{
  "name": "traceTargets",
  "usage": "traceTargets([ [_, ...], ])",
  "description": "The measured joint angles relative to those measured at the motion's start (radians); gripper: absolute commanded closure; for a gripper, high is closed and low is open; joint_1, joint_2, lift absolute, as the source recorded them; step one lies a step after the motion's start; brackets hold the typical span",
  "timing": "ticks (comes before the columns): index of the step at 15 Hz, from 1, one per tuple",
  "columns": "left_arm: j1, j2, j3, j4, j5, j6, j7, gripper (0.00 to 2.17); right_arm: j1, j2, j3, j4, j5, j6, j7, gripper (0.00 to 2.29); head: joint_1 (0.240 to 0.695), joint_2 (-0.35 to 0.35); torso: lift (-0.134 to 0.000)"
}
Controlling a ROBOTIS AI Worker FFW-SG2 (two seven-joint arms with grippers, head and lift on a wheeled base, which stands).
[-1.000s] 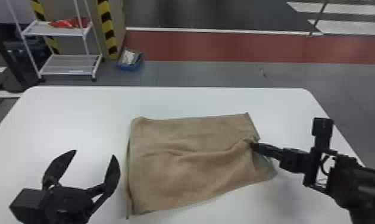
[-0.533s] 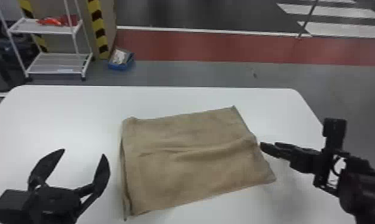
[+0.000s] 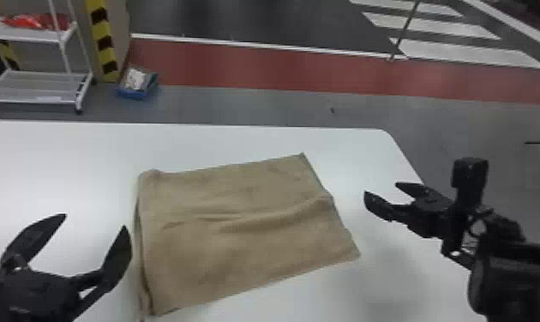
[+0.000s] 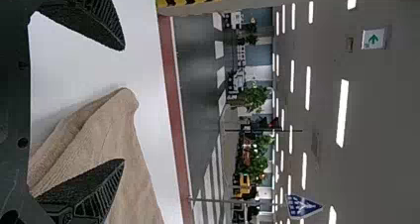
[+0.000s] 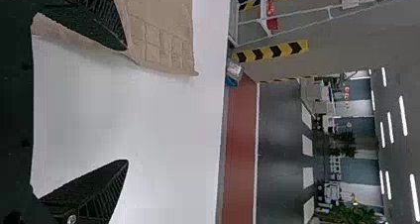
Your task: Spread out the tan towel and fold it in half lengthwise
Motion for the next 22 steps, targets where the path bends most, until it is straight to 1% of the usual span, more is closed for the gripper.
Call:
traceTargets([
  [2,-0.004,0.002,0.005,-0.008,0.026,0.011,-0.039,0.08,0.020,0.015,-0.007,-0.028,0.095,-0.075,0.020,0.07,0.695,-0.227,-0.125],
  [3,0.002,0.019,0.023,-0.015,0.058,0.012,-0.076,0.08,0.022,0.025,-0.024,-0.038,0.128,-0.088,0.024,0.07,0.695,-0.236,-0.125],
  [5,0.033,0.073,0.073,-0.034,0.124,-0.003,-0.176,0.08,0.008,0.034,-0.057,-0.044,0.181,-0.082,0.023,0.07,0.695,-0.252,-0.125],
  [6,0.066,0.094,0.104,-0.051,0.152,-0.021,-0.238,0.09,0.001,0.039,-0.079,-0.046,0.194,-0.064,0.023,0.07,0.695,-0.264,-0.125],
  [7,0.093,0.108,0.131,-0.064,0.173,-0.038,-0.295,0.10,-0.005,0.048,-0.096,-0.048,0.202,-0.046,0.023,0.07,0.695,-0.289,-0.125],
  [9,0.134,0.124,0.179,-0.074,0.185,-0.053,-0.425,0.10,-0.015,0.084,-0.117,-0.062,0.227,-0.018,0.023,0.07,0.695,-0.304,-0.125],
  [10,0.145,0.127,0.191,-0.078,0.184,-0.036,-0.466,0.10,-0.017,0.097,-0.118,-0.072,0.242,-0.009,0.023,0.07,0.695,-0.308,-0.125],
  [12,0.158,0.129,0.200,-0.089,0.179,0.055,-0.534,0.12,-0.022,0.119,-0.113,-0.082,0.280,0.011,0.023,0.07,0.695,-0.321,-0.125],
  [14,0.158,0.130,0.187,-0.098,0.170,0.156,-0.553,0.13,-0.029,0.124,-0.105,-0.089,0.304,0.033,0.023,0.07,0.695,-0.332,-0.125],
  [18,0.143,0.136,0.120,-0.124,0.141,0.351,-0.531,0.14,-0.039,0.125,-0.096,-0.091,0.339,0.045,0.023,0.07,0.695,-0.350,-0.125],
  [20,0.134,0.140,0.091,-0.134,0.135,0.405,-0.519,0.14,-0.044,0.125,-0.093,-0.084,0.360,0.040,0.021,0.07,0.695,-0.350,-0.125],
  [21,0.129,0.143,0.079,-0.136,0.133,0.419,-0.517,0.14,-0.046,0.125,-0.094,-0.070,0.380,0.013,0.014,0.07,0.695,-0.350,-0.125],
  [22,0.125,0.146,0.071,-0.137,0.132,0.427,-0.514,0.14,-0.047,0.125,-0.096,-0.044,0.416,-0.052,0.008,0.08,0.695,-0.350,-0.125],
])
